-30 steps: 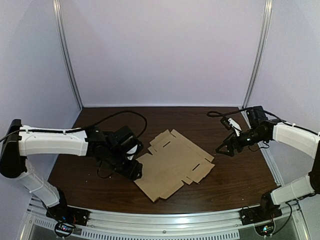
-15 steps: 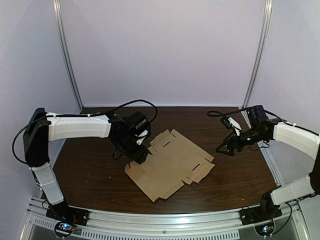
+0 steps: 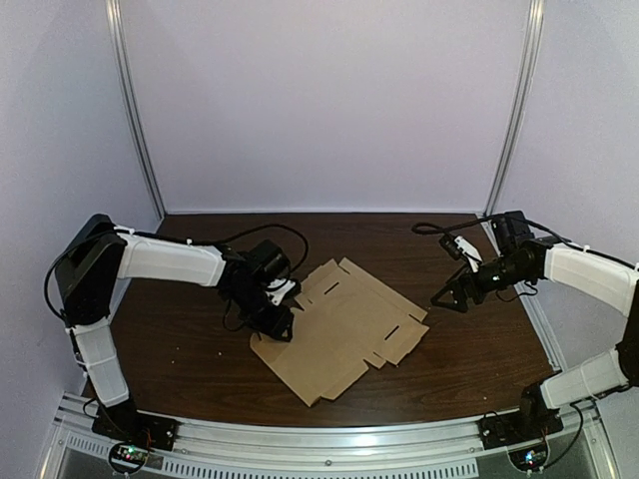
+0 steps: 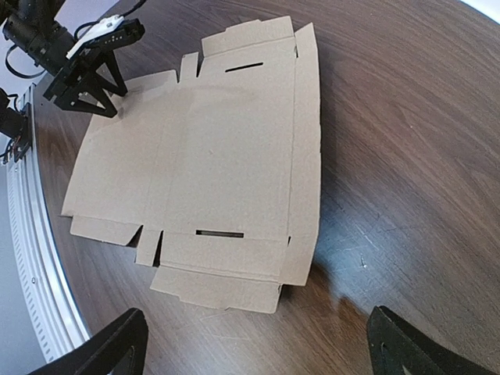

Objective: Fold the paper box

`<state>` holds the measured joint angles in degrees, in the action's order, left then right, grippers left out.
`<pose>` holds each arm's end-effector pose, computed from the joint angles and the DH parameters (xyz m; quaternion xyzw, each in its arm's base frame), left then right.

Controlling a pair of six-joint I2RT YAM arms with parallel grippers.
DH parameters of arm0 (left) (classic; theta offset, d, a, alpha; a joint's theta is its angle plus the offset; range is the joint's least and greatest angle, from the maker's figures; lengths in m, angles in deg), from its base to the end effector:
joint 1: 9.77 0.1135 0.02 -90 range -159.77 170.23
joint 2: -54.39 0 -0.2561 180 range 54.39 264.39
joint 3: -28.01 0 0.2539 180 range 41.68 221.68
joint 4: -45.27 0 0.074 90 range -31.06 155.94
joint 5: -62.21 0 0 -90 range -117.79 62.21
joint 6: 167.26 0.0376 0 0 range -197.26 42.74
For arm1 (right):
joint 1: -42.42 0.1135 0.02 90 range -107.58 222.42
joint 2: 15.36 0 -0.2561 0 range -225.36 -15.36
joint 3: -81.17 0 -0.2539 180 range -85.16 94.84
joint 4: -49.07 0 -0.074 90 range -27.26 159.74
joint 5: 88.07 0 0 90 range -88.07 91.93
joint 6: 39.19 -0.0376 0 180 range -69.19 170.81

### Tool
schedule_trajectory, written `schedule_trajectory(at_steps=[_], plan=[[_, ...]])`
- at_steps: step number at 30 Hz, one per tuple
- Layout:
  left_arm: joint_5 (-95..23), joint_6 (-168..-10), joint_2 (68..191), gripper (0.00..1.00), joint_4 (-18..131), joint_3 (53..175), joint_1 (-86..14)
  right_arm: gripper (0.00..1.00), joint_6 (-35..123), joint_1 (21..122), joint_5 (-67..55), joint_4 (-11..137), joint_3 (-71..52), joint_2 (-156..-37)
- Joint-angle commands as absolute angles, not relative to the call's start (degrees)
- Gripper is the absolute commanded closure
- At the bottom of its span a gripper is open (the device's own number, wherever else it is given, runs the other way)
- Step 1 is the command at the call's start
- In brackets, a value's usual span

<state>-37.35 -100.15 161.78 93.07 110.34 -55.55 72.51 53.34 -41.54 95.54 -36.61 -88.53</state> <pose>0.2461 -0.2618 0.1442 0.2077 0.9633 -0.1518 0.0761 0.2402 0.0727 0.2251 -0.3501 0.8266 0.3294 0.2928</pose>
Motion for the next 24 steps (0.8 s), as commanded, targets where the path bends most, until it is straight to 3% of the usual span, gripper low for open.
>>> schedule_trajectory(at_steps=[1, 10, 14, 17, 21, 24], plan=[[-44.8, -105.4, 156.6, 0.48, 85.0, 103.7, -57.8, 0.01, 72.5, 53.7, -41.1, 96.0, -35.1, -89.8], [-39.5, -111.4, 153.0, 0.47, 85.7, 100.1, -72.8, 0.01, 73.6, 55.2, -40.2, 96.4, -34.9, -90.9], [-33.8, -110.6, 147.0, 0.46, 89.0, 101.0, -72.8, 0.01, 74.0, 56.1, -39.6, 96.7, -34.5, -91.9], [-26.4, -107.5, 144.1, 0.36, 93.5, 104.9, -71.7, 0.01, 74.4, 56.7, -39.1, 97.0, -34.4, -92.1], [-22.8, -104.5, 145.5, 0.25, 96.5, 110.6, -66.3, 0.01, 74.8, 57.0, -39.0, 97.2, -34.6, -91.3], [-24.0, -103.9, 148.6, 0.22, 95.3, 113.1, -60.9, 0.01, 75.0, 57.0, -38.6, 97.3, -35.0, -90.2]])
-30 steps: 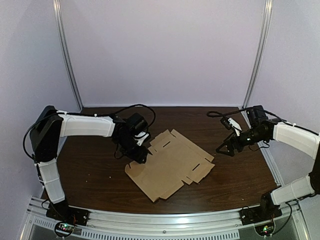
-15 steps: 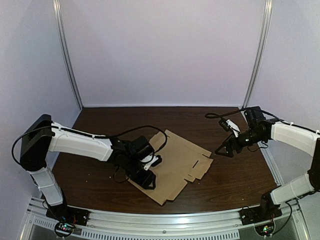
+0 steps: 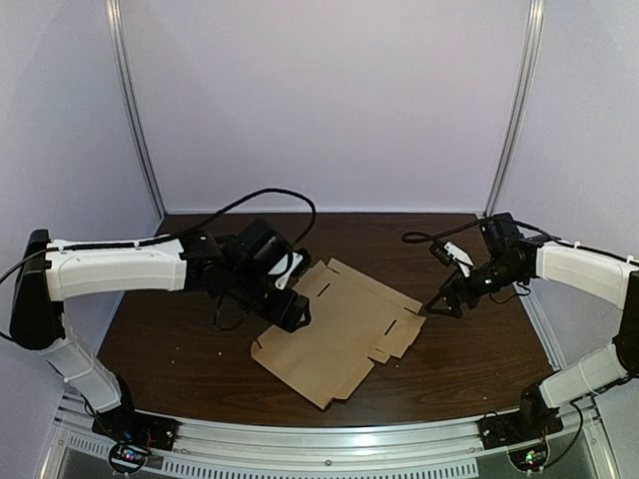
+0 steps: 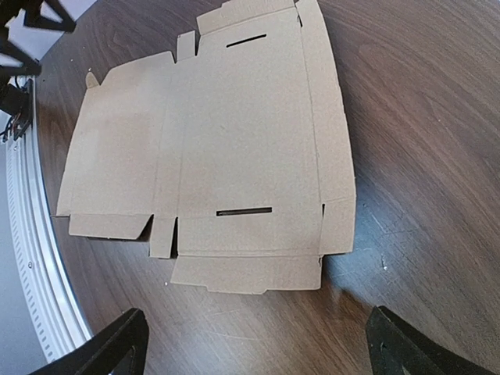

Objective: Fold the paper box

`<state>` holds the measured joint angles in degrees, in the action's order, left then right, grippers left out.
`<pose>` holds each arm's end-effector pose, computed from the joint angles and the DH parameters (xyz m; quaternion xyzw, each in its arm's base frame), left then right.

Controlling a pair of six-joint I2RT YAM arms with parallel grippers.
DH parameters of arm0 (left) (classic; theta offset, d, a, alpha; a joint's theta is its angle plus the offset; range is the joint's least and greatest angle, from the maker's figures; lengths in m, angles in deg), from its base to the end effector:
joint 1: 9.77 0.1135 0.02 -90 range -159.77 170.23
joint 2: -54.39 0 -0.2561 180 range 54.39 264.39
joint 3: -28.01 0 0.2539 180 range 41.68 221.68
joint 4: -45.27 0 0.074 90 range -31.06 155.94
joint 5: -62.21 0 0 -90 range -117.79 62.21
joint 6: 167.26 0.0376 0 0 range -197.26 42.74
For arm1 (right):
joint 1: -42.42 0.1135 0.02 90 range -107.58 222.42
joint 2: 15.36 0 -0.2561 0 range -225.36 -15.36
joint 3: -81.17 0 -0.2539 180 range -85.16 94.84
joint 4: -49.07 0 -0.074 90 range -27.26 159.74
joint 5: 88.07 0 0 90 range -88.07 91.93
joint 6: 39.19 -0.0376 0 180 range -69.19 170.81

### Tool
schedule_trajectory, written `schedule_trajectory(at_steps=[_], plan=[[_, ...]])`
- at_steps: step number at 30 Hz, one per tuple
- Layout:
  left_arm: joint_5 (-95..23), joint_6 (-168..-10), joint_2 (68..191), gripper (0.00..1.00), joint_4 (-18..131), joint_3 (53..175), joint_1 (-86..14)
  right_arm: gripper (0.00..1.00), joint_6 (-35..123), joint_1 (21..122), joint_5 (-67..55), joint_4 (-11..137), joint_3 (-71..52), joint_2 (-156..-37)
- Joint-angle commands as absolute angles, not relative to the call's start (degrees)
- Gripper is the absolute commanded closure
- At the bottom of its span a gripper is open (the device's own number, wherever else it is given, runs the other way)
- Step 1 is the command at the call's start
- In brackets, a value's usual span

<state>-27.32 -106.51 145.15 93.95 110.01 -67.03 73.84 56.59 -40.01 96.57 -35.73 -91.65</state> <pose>0.1811 -0.2811 0.2369 0.2312 0.9316 -0.1892 0.2069 0.2425 0.0871 0.2155 -0.3740 0.8273 0.3270 0.2623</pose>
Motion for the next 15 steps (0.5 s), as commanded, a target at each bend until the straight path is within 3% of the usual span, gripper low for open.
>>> schedule_trajectory(at_steps=[1, 15], plan=[[-24.1, -103.9, 149.8, 0.22, 94.7, 113.8, -59.2, 0.01, 75.0, 57.0, -38.5, 97.4, -35.2, -89.7], [-30.8, -102.0, 168.5, 0.3, 91.3, 123.3, -53.8, 0.01, 75.3, 57.0, -37.8, 97.3, -36.0, -88.6]])
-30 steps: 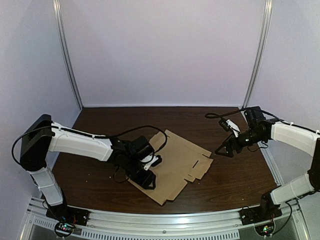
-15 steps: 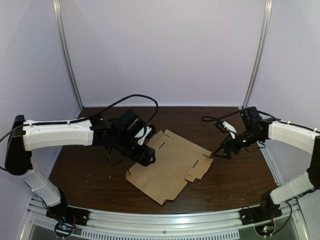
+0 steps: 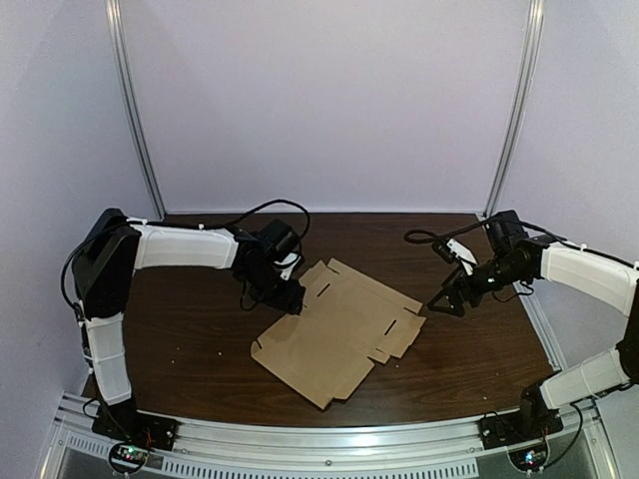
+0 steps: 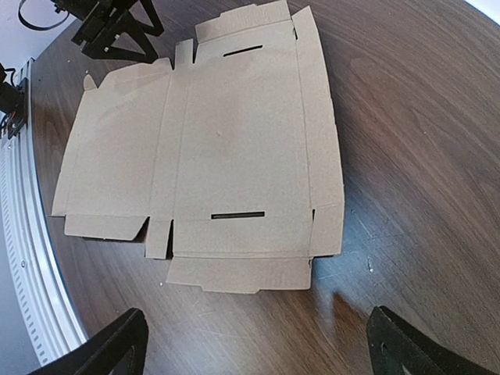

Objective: Fold the paper box

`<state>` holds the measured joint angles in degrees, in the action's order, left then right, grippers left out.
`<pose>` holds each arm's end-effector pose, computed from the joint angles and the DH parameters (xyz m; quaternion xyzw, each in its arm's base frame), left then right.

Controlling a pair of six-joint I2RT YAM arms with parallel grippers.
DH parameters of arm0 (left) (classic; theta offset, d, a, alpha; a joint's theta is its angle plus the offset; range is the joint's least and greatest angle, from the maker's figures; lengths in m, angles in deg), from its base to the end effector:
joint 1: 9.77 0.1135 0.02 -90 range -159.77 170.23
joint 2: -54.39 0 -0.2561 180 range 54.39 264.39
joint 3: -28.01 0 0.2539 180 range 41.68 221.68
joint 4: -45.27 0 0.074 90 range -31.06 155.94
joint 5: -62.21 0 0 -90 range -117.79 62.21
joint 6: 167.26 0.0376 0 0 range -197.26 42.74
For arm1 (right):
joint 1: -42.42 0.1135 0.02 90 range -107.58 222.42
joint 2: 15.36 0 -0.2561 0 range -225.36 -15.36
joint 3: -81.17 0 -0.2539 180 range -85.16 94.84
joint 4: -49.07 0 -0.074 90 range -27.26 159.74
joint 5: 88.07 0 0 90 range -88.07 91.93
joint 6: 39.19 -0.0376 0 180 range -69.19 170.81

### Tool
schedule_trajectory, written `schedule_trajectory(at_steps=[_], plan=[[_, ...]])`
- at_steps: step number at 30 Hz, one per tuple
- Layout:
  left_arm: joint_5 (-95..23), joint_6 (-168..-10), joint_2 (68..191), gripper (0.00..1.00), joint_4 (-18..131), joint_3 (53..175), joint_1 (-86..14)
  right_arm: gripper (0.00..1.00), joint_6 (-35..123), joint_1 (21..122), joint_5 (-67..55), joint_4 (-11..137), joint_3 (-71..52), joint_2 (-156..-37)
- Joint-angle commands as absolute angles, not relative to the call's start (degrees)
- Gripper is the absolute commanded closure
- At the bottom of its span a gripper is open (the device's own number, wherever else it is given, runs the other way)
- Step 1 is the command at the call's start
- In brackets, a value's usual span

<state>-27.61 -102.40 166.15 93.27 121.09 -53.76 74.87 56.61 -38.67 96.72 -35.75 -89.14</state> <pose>0.2876 -0.2775 0.1675 0.1601 0.9662 -0.1134 0.1673 0.2381 0.0854 0.2250 -0.3850 0.8215 0.3105 0.2835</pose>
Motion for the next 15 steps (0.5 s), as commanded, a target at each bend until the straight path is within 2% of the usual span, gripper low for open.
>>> schedule_trajectory(at_steps=[1, 11, 15], plan=[[-31.0, -102.4, 169.2, 0.3, 91.2, 123.6, -53.7, 0.01, 75.4, 57.0, -37.8, 97.3, -36.0, -88.7], [-33.1, -104.5, 172.4, 0.33, 87.1, 123.8, -52.4, 0.01, 75.4, 57.0, -37.5, 97.3, -36.0, -88.9], [-34.7, -104.6, 173.3, 0.38, 85.3, 124.2, -52.3, 0.01, 75.5, 57.0, -37.4, 97.3, -36.1, -88.9]])
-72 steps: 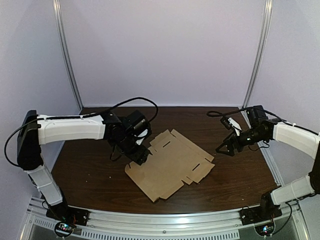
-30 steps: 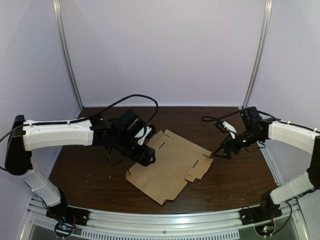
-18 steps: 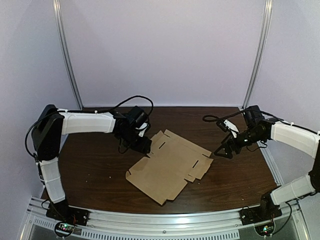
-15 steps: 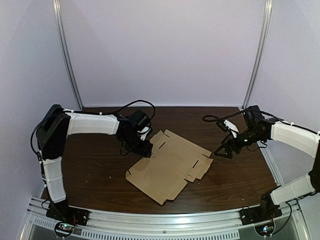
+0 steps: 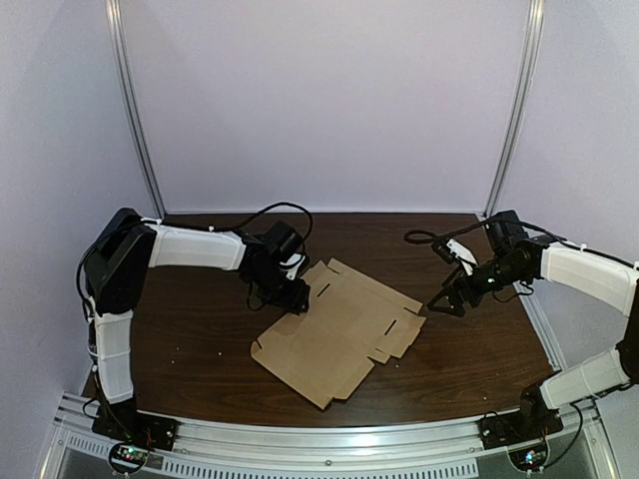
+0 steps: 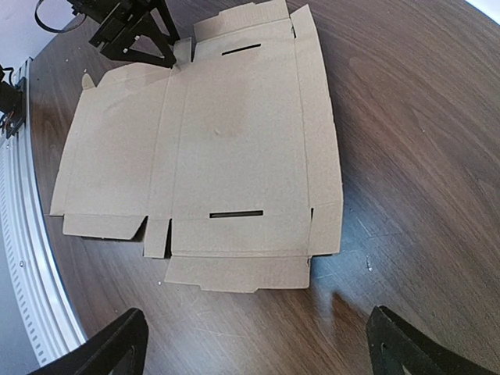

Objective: Fold the paper box

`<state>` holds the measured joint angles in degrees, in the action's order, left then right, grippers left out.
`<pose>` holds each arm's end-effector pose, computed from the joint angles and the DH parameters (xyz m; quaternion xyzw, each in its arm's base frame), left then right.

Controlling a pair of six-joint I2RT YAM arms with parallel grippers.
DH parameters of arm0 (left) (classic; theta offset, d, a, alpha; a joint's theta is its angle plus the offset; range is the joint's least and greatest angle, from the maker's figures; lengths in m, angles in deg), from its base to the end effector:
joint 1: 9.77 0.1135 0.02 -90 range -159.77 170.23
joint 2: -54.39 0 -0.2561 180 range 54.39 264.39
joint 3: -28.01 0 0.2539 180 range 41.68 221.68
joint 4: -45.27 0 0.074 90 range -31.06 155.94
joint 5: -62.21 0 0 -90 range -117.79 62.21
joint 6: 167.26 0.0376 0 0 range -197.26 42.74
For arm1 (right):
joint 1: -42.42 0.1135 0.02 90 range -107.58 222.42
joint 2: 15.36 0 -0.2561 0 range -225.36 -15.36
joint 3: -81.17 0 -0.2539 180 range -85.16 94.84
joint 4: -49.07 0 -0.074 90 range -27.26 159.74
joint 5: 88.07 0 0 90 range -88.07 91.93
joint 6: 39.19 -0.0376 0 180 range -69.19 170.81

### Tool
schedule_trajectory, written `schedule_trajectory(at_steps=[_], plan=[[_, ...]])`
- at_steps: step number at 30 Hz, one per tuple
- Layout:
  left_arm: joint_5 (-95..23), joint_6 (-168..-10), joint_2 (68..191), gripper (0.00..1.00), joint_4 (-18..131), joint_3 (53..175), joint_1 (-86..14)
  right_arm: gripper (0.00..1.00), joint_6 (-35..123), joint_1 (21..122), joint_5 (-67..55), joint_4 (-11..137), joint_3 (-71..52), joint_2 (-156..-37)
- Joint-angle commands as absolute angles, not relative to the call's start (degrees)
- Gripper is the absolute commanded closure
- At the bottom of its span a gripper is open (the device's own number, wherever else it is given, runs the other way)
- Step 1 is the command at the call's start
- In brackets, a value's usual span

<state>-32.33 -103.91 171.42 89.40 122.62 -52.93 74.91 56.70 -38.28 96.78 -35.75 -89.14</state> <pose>0.3010 -0.2864 0.1425 0.1484 0.9671 -0.1480 0.1443 0.2380 0.0856 0.2248 -0.3854 0.8226 0.3077 0.2830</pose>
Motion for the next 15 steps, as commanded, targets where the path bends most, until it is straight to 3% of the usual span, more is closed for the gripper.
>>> schedule_trajectory(at_steps=[1, 9, 15], plan=[[-34.8, -104.4, 173.3, 0.41, 84.8, 124.1, -52.2, 0.01, 75.5, 57.0, -37.4, 97.3, -36.2, -88.9], [-34.5, -103.6, 172.9, 0.65, 83.9, 123.9, -52.3, 0.01, 75.5, 57.0, -37.3, 97.3, -36.1, -89.5], [-36.0, -104.2, 172.7, 0.74, 81.8, 122.0, -52.3, 0.01, 75.6, 57.0, -37.2, 97.3, -36.1, -89.7]])
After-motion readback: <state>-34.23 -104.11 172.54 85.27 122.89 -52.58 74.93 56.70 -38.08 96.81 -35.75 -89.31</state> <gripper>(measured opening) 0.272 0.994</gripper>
